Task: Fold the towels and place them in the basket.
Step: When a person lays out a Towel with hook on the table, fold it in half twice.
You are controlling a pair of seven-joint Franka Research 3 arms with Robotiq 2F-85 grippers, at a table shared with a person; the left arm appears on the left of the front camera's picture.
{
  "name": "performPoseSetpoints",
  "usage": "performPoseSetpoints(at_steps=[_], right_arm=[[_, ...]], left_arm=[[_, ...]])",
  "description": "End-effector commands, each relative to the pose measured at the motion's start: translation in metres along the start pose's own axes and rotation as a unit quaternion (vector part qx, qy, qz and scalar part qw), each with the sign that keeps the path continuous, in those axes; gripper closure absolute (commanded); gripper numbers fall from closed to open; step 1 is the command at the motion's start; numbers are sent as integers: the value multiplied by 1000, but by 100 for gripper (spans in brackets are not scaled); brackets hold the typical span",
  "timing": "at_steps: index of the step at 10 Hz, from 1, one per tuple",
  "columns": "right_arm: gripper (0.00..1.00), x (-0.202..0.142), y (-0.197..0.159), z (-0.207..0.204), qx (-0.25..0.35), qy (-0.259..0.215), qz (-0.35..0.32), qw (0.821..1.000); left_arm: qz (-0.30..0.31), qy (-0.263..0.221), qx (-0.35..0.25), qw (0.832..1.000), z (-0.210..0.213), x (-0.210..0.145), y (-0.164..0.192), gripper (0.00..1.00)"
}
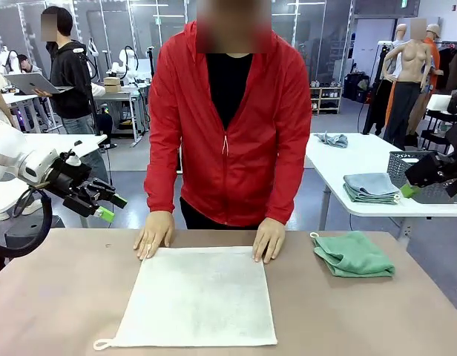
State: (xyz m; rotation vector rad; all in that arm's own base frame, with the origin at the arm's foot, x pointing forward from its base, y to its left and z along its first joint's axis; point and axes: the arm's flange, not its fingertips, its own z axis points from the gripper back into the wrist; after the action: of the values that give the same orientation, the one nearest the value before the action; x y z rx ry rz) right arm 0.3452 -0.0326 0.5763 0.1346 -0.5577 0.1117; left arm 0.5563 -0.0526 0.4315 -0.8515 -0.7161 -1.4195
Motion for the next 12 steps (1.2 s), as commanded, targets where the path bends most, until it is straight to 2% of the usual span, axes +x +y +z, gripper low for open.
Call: performPoseSetpoints(at_steps=[1,5,6,7,8,9,10,12], right_arm=[[0,0,-1,0,-1,0,-2,1000],[0,0,-1,0,-1,0,-2,1000],[0,0,0,0,0,0,0,1000],[0,11,11,7,-8,-31,44,999],[0,25,30,14,-8,-44,108,993],[0,38,54,21,-7,-72,179,981],[0,49,80,25,-8,-97,244,965],[0,65,139,25,19,-100,377,920]], left_arm=[[-3,8,-3,1000,0,1,0,11],[0,0,0,1000,0,0,0,10],[-32,41,33,998,16,16,-4,10],[-65,62,64,994,32,41,-9,10],[-94,86,82,988,45,67,-15,0],[-109,128,105,980,52,94,-25,0],[-106,199,106,969,51,121,-40,0],[-113,296,121,941,36,171,-72,0]])
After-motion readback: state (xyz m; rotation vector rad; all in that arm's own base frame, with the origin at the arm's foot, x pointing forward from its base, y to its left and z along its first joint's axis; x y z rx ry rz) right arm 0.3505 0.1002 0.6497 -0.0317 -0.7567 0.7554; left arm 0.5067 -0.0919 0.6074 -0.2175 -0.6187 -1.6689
